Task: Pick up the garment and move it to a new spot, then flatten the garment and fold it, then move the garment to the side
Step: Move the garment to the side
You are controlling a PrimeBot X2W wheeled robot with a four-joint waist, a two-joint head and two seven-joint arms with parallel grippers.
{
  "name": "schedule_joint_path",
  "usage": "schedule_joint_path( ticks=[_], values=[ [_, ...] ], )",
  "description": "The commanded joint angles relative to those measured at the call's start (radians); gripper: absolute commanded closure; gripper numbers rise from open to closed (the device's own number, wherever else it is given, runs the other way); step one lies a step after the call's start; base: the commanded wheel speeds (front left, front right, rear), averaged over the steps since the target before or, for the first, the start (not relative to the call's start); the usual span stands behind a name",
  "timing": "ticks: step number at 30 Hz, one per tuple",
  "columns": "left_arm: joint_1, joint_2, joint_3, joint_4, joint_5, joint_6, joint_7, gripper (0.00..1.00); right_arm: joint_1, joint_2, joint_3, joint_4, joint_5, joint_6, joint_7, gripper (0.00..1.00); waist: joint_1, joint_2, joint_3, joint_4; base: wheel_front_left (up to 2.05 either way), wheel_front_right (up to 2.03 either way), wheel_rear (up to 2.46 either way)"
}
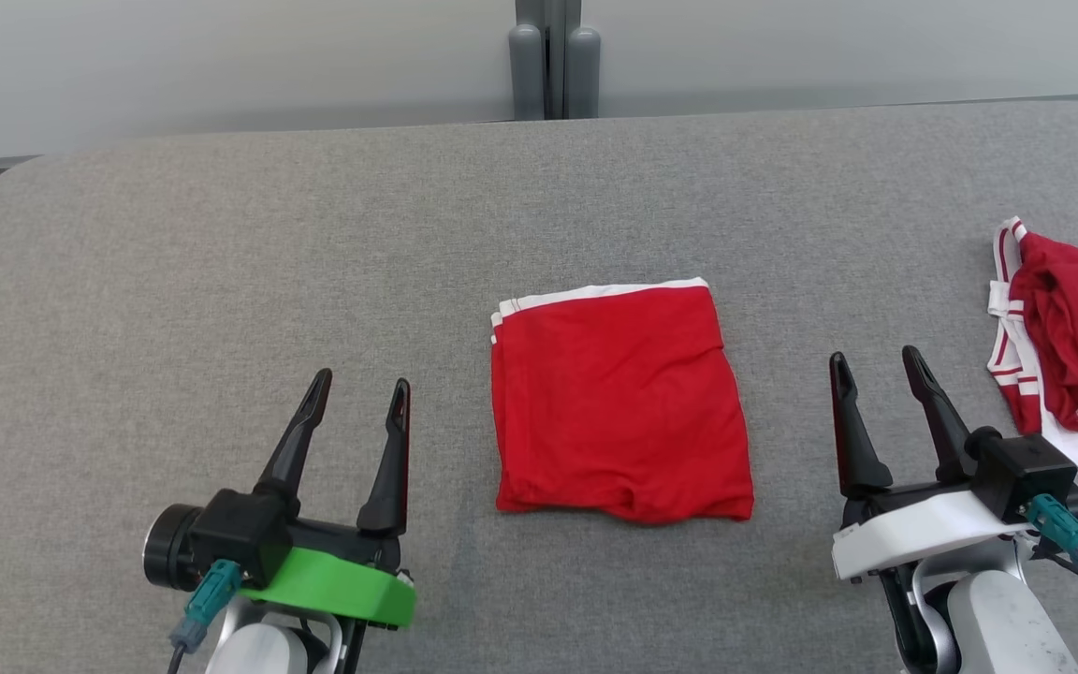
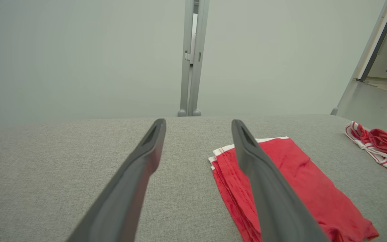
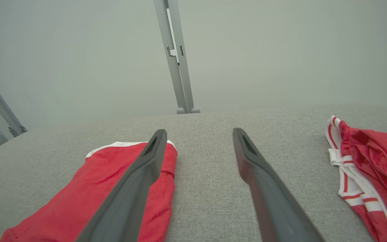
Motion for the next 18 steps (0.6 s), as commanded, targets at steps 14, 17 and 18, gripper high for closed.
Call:
schedule_joint_path(
  ticks=[14,17,18],
  values=[
    [-0.047,0.002,-0.046,-0.006,-0.014,-0.006,0.001,0.00,-0.084,0.002,0.003,0.156,-0.016,-0.002,-0.002,0.00,0.0000,-0.0001,0.087,0.087,0.00,0.00,0.00],
    [-0.058,0.002,-0.057,-0.001,-0.019,-0.006,0.001,0.00,-0.117,0.001,0.008,0.216,0.005,-0.002,-0.002,0.00,0.0000,-0.0001,0.110,0.118,0.00,0.00,0.00],
    [-0.061,0.002,-0.061,0.000,-0.023,-0.006,0.001,0.00,-0.129,0.000,0.009,0.243,0.015,-0.002,-0.002,0.00,0.0000,-0.0001,0.116,0.130,0.00,0.00,0.00]
  ],
)
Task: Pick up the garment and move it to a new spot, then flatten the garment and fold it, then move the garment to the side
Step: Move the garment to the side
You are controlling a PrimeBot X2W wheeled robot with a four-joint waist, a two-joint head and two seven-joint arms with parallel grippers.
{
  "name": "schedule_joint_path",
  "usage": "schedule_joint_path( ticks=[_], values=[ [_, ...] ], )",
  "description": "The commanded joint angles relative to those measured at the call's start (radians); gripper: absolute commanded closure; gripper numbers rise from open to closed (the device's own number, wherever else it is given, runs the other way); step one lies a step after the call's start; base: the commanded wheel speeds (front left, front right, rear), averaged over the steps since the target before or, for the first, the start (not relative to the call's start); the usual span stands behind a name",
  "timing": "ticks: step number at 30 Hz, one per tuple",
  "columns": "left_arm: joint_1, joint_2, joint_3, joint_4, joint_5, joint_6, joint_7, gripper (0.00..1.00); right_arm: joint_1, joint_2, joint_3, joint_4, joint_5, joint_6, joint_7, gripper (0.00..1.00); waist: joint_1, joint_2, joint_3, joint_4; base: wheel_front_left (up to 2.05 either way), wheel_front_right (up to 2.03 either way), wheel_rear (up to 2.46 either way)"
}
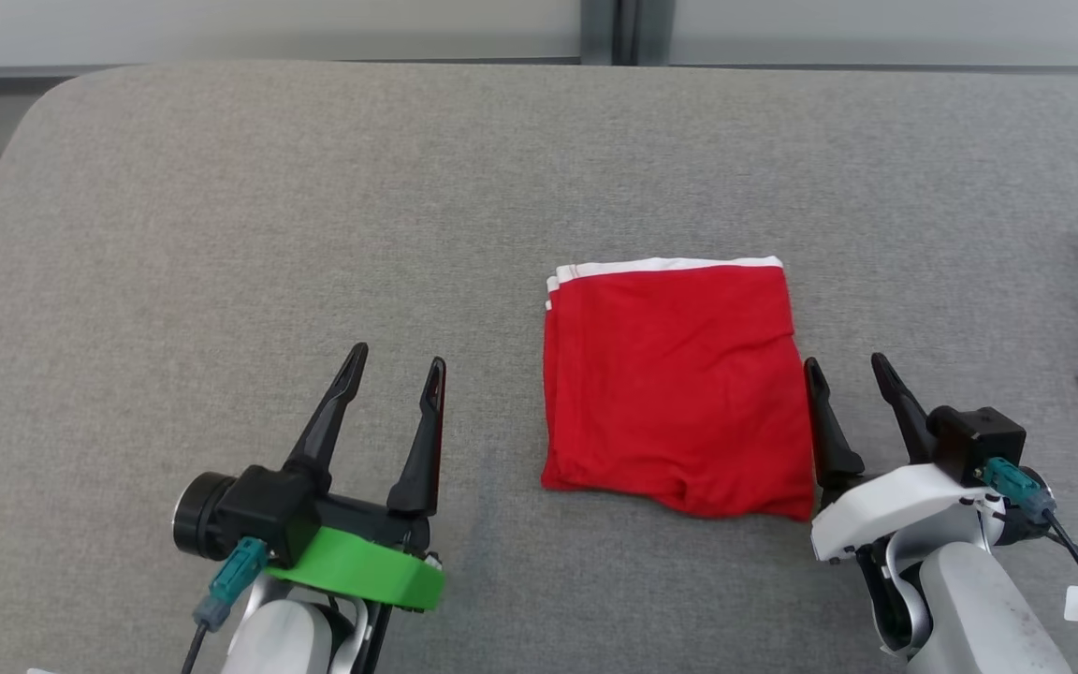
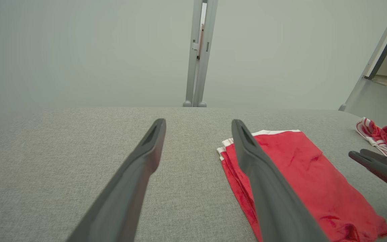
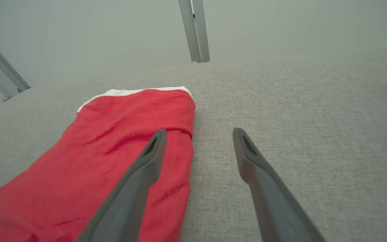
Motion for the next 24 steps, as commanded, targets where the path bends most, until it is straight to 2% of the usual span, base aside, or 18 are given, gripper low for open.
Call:
schedule_joint_path(
  ticks=[1,7,15,16,17,18,24],
  values=[
    [-0.017,0.002,-0.006,0.003,-0.005,-0.004,0.001,0.00,-0.020,-0.003,-0.004,0.024,0.016,-0.002,-0.002,0.00,0.0000,0.0000,0.039,0.051,0.00,0.00,0.00],
    [-0.023,0.002,-0.019,0.005,-0.016,0.005,0.001,0.00,-0.078,-0.003,-0.026,0.153,0.117,-0.002,-0.002,0.00,0.0000,0.0000,0.058,0.109,0.00,0.00,0.00],
    [-0.028,0.002,-0.017,0.010,-0.026,0.011,0.001,0.00,-0.120,0.002,0.001,0.298,0.140,-0.001,0.008,0.00,0.0000,0.0000,0.060,0.148,0.00,0.00,0.00],
    [-0.027,0.002,-0.018,0.010,-0.026,0.012,0.001,0.00,-0.125,0.002,0.002,0.315,0.132,-0.001,0.011,0.22,0.0000,0.0000,0.059,0.148,0.00,0.00,0.00],
    [-0.026,0.002,-0.017,0.009,-0.026,0.012,0.001,0.00,-0.130,0.003,-0.005,0.333,0.106,-0.001,0.011,0.67,0.0000,0.0000,0.058,0.148,0.00,0.00,0.00],
    [-0.024,0.002,-0.016,0.008,-0.026,0.013,0.001,0.00,-0.134,0.000,-0.011,0.344,0.081,-0.001,0.011,1.00,0.0000,0.0000,0.056,0.146,0.00,0.00,0.00],
    [-0.011,0.002,-0.015,0.011,-0.008,0.013,0.001,0.00,-0.164,-0.004,-0.018,0.342,-0.001,-0.002,0.004,1.00,0.0000,0.0000,0.039,0.110,0.00,0.00,0.00]
  ],
)
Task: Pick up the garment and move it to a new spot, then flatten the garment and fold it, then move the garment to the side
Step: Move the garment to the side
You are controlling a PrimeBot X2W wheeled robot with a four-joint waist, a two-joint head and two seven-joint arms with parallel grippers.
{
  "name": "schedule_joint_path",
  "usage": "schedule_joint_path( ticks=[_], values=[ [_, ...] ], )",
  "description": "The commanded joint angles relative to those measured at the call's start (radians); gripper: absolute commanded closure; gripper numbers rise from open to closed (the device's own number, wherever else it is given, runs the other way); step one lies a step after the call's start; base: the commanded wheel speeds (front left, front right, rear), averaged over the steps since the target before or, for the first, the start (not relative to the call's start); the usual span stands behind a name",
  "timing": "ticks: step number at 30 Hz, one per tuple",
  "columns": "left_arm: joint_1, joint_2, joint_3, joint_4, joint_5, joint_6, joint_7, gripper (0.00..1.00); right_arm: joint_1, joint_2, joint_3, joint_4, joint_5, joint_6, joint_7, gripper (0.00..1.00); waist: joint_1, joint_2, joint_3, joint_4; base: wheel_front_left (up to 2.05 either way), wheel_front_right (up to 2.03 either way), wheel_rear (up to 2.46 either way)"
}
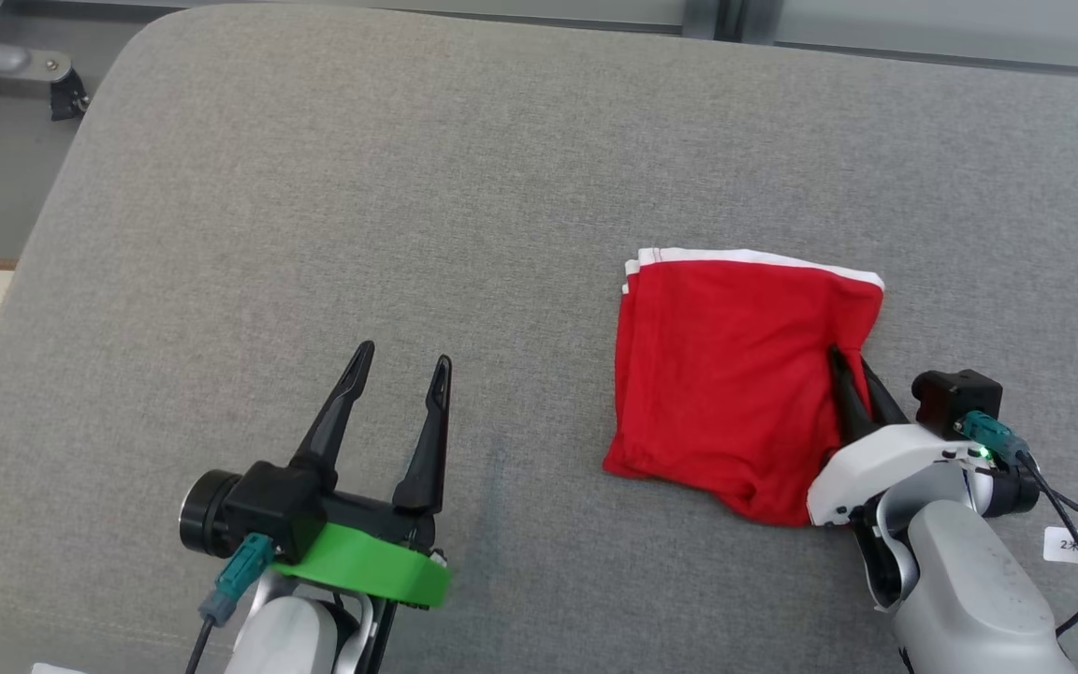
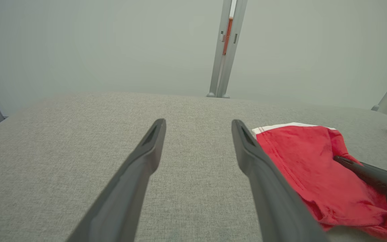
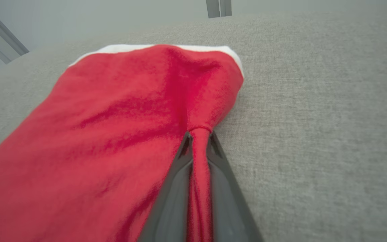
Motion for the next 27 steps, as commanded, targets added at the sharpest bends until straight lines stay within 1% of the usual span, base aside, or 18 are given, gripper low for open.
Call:
schedule_joint_path(
  ticks=[1,4,8,12,16,18,21,24,25,27],
  values=[
    [-0.001,0.002,0.004,-0.001,0.009,0.001,0.001,0.00,0.011,-0.003,0.002,0.004,-0.016,-0.003,0.009,1.00,0.0000,0.0000,-0.011,-0.026,0.00,0.00,0.00],
    [-0.003,0.002,0.009,-0.007,0.017,-0.001,0.001,0.00,0.004,-0.007,0.010,-0.041,-0.063,-0.003,0.006,1.00,0.0000,0.0000,-0.019,-0.059,0.00,0.00,0.00],
    [-0.002,0.002,0.014,-0.019,0.011,0.004,0.001,0.00,0.010,-0.036,0.020,-0.104,-0.161,-0.002,0.005,1.00,0.0000,0.0000,-0.030,-0.113,0.00,0.00,0.00],
    [-0.022,0.002,0.001,-0.041,0.022,-0.002,0.001,0.00,-0.003,-0.090,0.052,-0.135,-0.235,-0.002,0.005,1.00,0.0000,0.0000,-0.022,-0.174,0.00,0.00,0.00],
    [-0.053,0.002,-0.022,-0.060,0.047,-0.007,0.001,0.00,-0.049,-0.168,0.107,-0.150,-0.264,-0.002,0.007,1.00,0.0000,0.0000,0.009,-0.240,0.00,0.00,0.00],
    [-0.083,0.002,-0.032,-0.072,0.053,-0.009,0.001,0.00,-0.077,-0.212,0.132,-0.161,-0.251,-0.002,0.009,1.00,0.0000,0.0000,0.036,-0.276,0.00,0.00,0.00],
    [-0.135,0.003,-0.056,-0.084,0.082,-0.010,0.001,0.00,-0.123,-0.302,0.159,-0.174,-0.243,-0.003,0.024,1.00,0.0000,0.0000,0.089,-0.328,0.00,0.00,0.00],
    [-0.180,0.004,-0.072,-0.095,0.105,-0.014,0.001,0.00,-0.163,-0.369,0.183,-0.189,-0.230,-0.002,0.038,1.00,0.0000,0.0000,0.143,-0.374,0.00,0.00,0.00],
    [-0.196,0.004,-0.074,-0.100,0.112,-0.016,0.001,0.00,-0.177,-0.402,0.196,-0.196,-0.230,-0.002,0.043,1.00,0.0000,0.0000,0.165,-0.391,0.00,0.00,0.00],
    [-0.221,0.017,-0.080,-0.108,0.121,-0.018,0.001,0.00,-0.205,-0.463,0.216,-0.205,-0.240,-0.003,0.053,1.00,0.0000,0.0000,0.207,-0.420,0.00,0.00,0.00]
  ],
)
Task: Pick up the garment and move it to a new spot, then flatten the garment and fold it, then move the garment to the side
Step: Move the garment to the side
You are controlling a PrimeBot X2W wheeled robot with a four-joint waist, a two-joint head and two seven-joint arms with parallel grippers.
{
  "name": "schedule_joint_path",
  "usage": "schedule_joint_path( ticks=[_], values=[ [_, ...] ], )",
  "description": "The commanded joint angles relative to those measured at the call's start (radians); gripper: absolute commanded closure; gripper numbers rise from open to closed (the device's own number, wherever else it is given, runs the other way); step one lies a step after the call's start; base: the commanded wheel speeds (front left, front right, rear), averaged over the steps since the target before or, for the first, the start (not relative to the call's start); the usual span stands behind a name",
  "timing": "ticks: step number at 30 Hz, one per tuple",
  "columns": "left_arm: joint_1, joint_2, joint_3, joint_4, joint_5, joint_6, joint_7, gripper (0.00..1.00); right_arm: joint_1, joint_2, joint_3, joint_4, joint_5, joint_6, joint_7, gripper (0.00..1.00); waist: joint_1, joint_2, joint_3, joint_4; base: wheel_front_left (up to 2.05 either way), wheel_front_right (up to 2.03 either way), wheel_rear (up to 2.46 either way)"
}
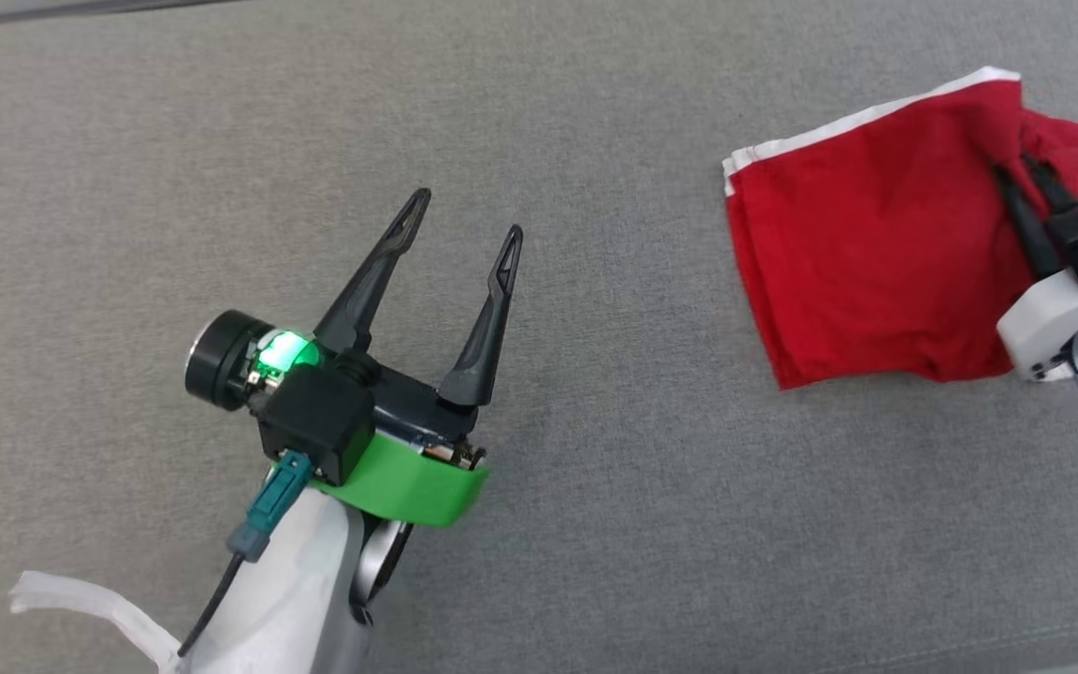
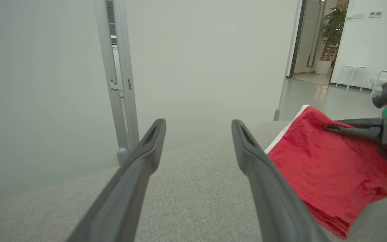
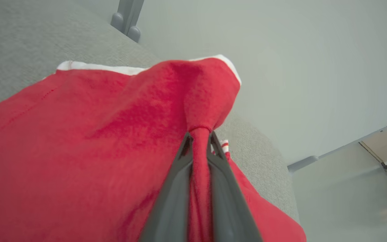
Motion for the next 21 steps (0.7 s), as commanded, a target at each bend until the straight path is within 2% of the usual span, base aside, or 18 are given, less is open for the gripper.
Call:
schedule_joint_path(
  ticks=[1,7,12,21],
  values=[
    [-0.028,0.021,-0.003,-0.005,0.006,-0.007,0.001,0.00,-0.029,-0.033,0.002,-0.005,-0.003,-0.003,0.007,1.00,0.0000,-0.0001,0.132,-0.115,0.00,0.00,0.00],
    [-0.088,0.074,-0.046,-0.041,-0.001,-0.006,0.001,0.00,-0.075,-0.136,-0.017,-0.008,-0.008,-0.003,0.014,1.00,0.0000,-0.0001,0.226,-0.156,0.00,0.00,0.00],
    [-0.117,0.081,-0.072,-0.084,-0.017,-0.006,0.001,0.00,-0.060,-0.190,-0.080,0.030,-0.023,-0.003,0.018,1.00,0.0000,-0.0001,0.254,-0.152,0.00,0.00,0.00],
    [-0.131,0.078,-0.092,-0.143,-0.021,-0.006,0.001,0.00,-0.054,-0.211,-0.211,0.069,-0.065,-0.003,0.035,1.00,0.0000,-0.0001,0.272,-0.117,0.00,0.00,0.00]
  ],
)
